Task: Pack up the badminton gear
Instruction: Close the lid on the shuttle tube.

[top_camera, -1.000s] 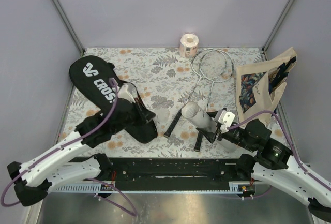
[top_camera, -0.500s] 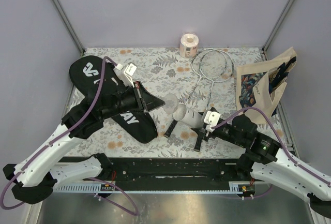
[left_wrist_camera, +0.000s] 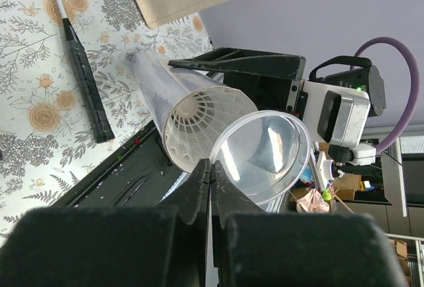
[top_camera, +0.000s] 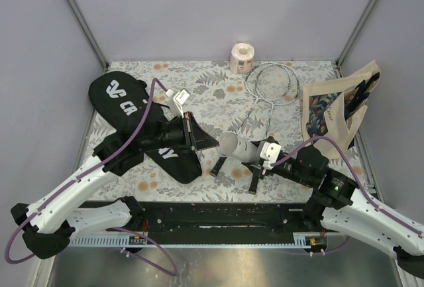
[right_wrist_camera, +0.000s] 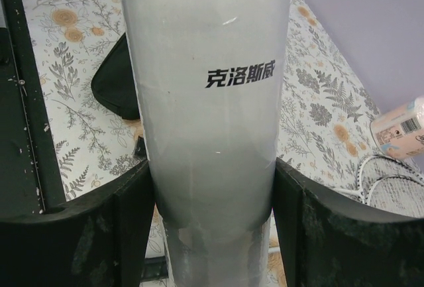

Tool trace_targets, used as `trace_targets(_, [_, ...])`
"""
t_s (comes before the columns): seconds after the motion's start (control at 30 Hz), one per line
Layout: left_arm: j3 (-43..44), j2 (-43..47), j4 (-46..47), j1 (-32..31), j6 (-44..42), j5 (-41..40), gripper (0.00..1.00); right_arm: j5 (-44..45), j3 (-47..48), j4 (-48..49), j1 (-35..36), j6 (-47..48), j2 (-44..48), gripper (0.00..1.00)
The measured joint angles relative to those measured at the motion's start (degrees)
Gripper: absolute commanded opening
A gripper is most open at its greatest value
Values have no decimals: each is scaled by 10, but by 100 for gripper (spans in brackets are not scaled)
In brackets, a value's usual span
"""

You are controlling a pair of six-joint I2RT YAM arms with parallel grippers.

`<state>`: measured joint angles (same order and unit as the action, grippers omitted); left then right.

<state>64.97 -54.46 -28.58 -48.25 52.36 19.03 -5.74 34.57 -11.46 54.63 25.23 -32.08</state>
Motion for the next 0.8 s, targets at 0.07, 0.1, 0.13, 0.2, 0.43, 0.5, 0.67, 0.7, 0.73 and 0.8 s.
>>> trace_targets(0.07, [0,-1,0,0,0,1,0,-7,0,2,0,1,0,39])
trace_targets(0.1, [0,-1,1,0,0,1,0,-11,0,2,0,1,0,39])
trace_targets(0.13, [0,-2,1,0,0,1,0,-15,0,3,0,1,0,39])
trace_targets(0.2, [0,-2,1,0,0,1,0,-20,0,6,0,1,0,39])
trace_targets(0.43, [0,-11,-4,0,-9,-4,0,-34,0,15,0,0,3,39])
trace_targets(0.5, [0,-13,-5,0,-12,-6,0,-35,0,17,0,0,3,38])
trace_targets(0.67, [0,-15,-5,0,-18,-9,0,-36,0,18,0,1,3,38])
trace_targets(0.7, [0,-16,-6,0,-19,-9,0,-36,0,18,0,1,3,38])
trace_targets(0.73, [0,-16,-7,0,-20,-11,0,-37,0,18,0,1,3,38])
trace_targets(0.8, [0,-16,-12,0,-24,-14,0,-39,-1,18,0,1,2,38])
